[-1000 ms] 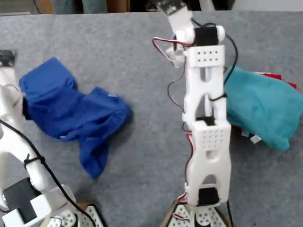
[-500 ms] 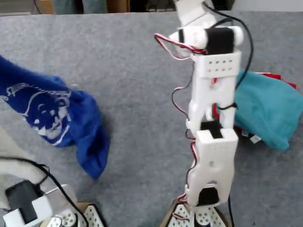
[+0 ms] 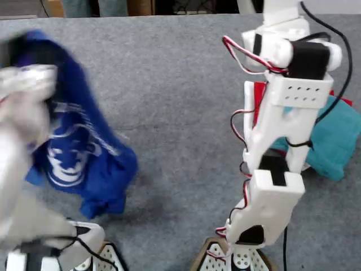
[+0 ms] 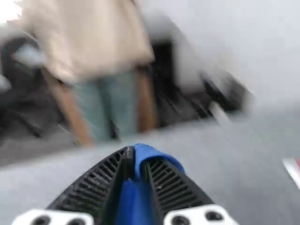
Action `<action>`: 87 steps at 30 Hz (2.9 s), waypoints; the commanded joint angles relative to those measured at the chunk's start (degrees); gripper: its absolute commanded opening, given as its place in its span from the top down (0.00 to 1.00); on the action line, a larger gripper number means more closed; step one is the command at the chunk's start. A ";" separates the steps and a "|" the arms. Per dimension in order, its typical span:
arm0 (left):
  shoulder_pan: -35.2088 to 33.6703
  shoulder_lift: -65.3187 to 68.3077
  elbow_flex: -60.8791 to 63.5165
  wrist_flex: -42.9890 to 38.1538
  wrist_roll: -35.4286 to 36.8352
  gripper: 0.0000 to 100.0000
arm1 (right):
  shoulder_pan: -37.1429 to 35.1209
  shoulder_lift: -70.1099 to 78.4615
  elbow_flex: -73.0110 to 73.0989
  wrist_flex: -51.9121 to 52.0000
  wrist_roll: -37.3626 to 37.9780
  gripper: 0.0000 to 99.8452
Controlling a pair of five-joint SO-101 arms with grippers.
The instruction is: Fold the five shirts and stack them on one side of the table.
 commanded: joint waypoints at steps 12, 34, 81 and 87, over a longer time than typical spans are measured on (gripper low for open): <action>38.11 -0.09 64.57 -19.25 0.26 0.97 | 11.96 -6.20 4.35 0.00 -0.26 0.77; -42.24 -11.87 65.63 -3.52 10.90 0.69 | -11.34 -5.85 20.88 -0.09 8.00 0.98; -25.71 -11.87 101.05 -30.77 -4.57 0.69 | -8.70 52.79 -19.21 -16.26 -6.95 0.99; 3.91 -11.43 99.82 -31.30 1.58 0.69 | -5.36 57.63 -22.02 -16.35 -7.21 0.99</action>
